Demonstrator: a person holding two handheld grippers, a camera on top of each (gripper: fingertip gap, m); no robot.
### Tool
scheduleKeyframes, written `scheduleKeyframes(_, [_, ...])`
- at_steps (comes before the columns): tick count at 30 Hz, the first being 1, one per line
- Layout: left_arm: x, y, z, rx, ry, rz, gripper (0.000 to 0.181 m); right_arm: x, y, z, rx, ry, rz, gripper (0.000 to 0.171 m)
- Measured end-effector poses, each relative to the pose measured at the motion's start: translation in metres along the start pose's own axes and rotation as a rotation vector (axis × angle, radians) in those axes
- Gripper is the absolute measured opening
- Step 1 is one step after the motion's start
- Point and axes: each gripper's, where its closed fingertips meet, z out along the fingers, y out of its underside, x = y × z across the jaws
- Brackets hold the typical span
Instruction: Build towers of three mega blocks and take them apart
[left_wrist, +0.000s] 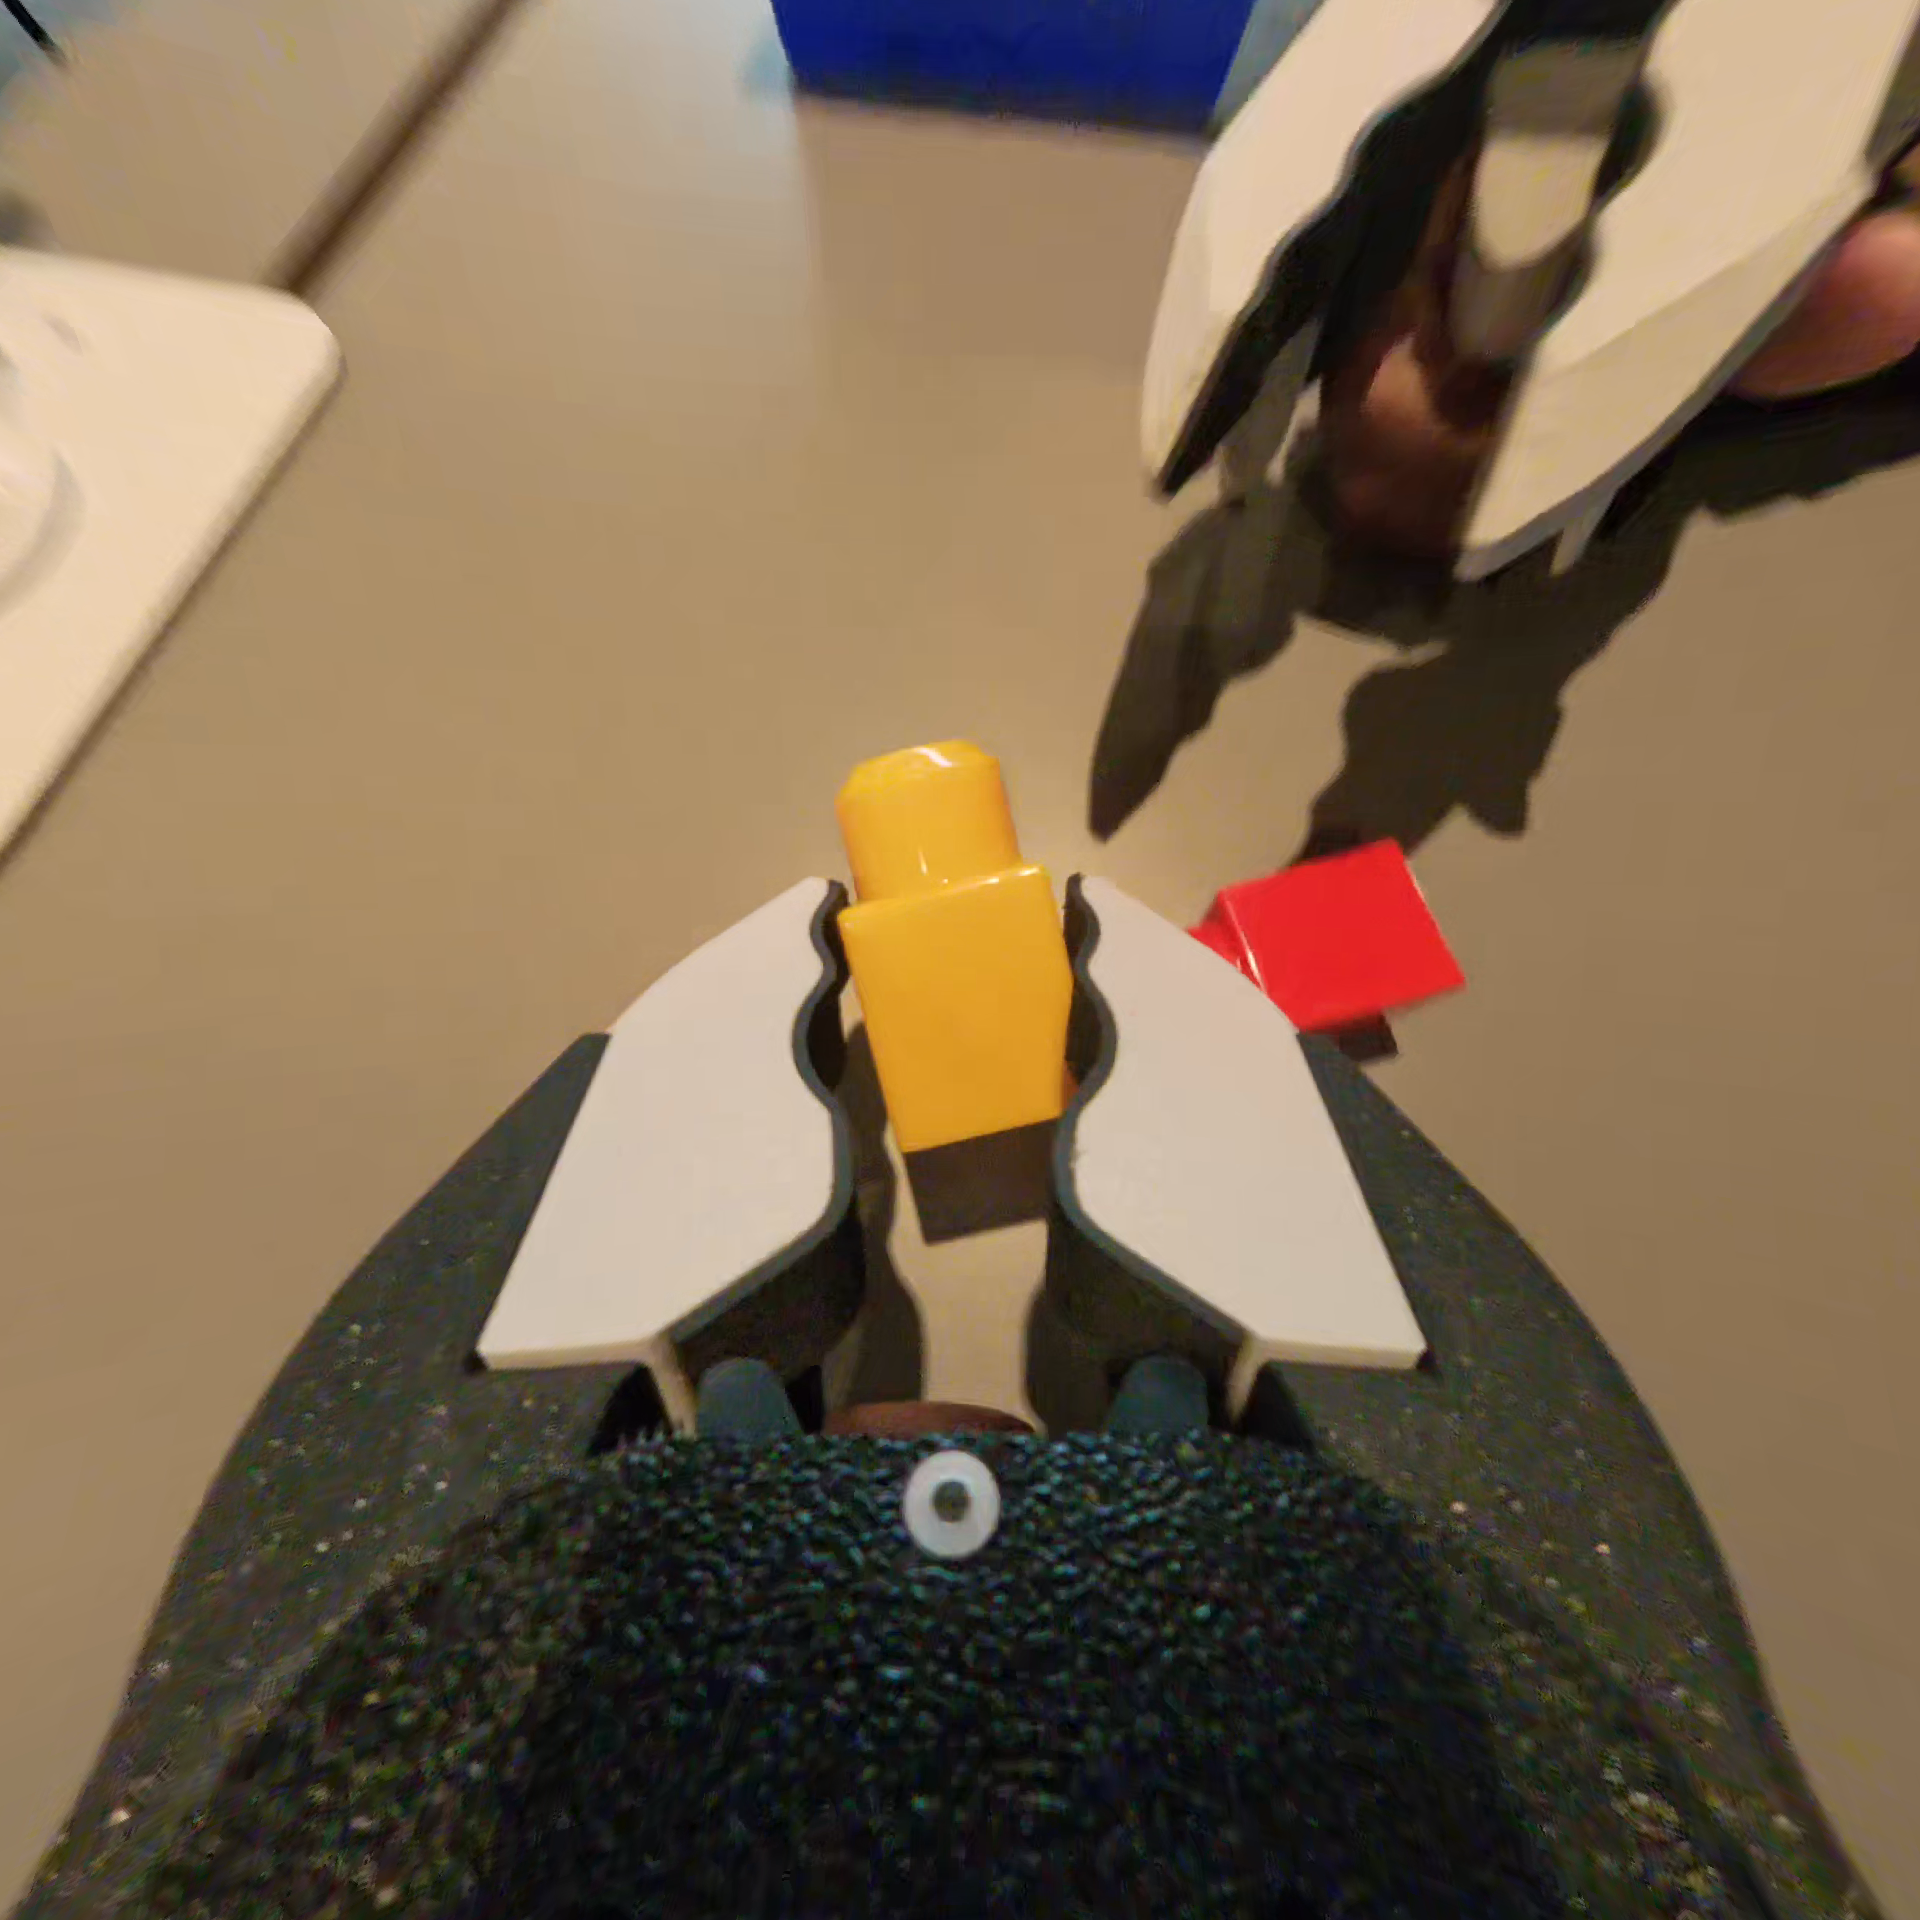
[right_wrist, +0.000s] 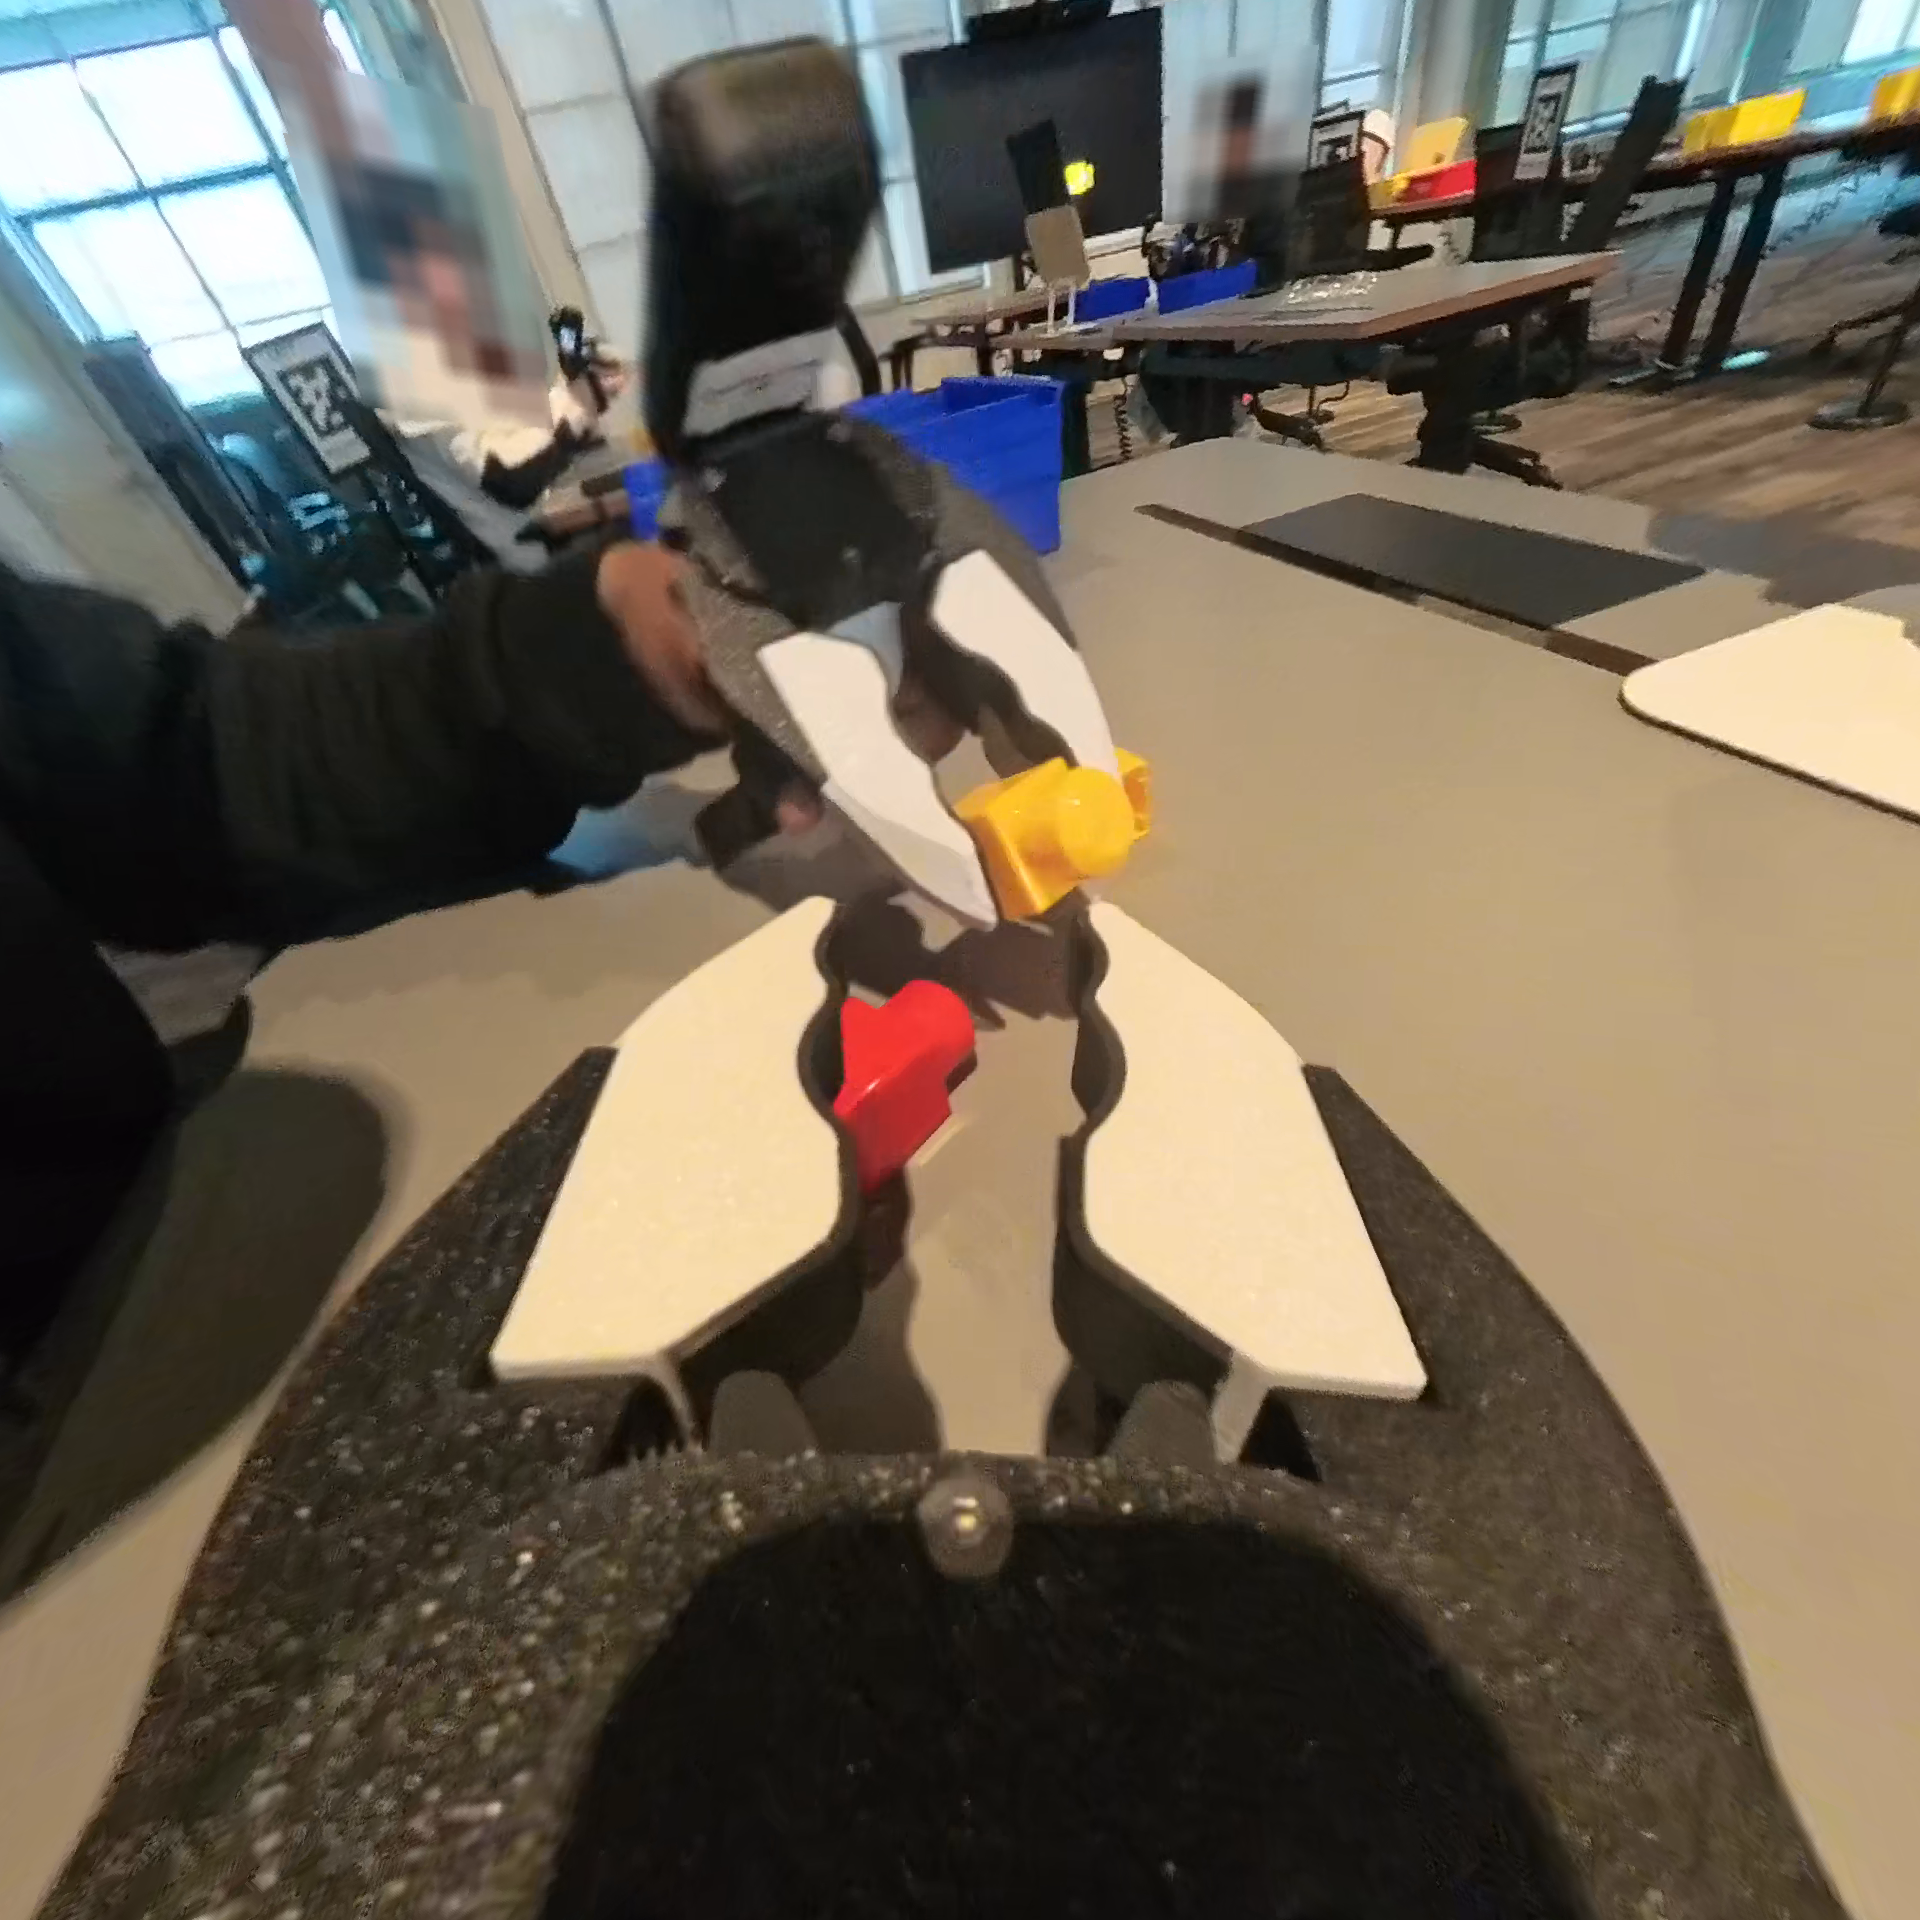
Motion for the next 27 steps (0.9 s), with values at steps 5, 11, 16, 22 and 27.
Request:
scheduleKeyframes(5, [0.000,-0.009,0.001,0.119,-0.240,0.197,0.039,0.020,-0.009,0.021,0.030,0.012,0.225,0.044])
scheduleKeyframes(11, [-0.001,-0.008,-0.004,0.129,-0.429,0.304,0.039,0.022,-0.005,0.048,-0.029,-0.101,0.435,0.055])
scheduleKeyframes(16, [-0.005,-0.019,-0.010,0.176,-0.519,0.321,0.039,0.017,0.002,0.064,-0.098,-0.131,0.443,0.045])
scheduleKeyframes(22, [-0.015,-0.010,-0.014,0.115,-0.573,0.335,0.041,0.019,0.003,0.075,-0.163,-0.084,0.295,0.032])
scheduleKeyframes(27, [-0.018,-0.010,-0.023,0.131,-0.500,0.252,0.054,0.037,0.010,0.062,-0.436,0.067,0.034,0.032])
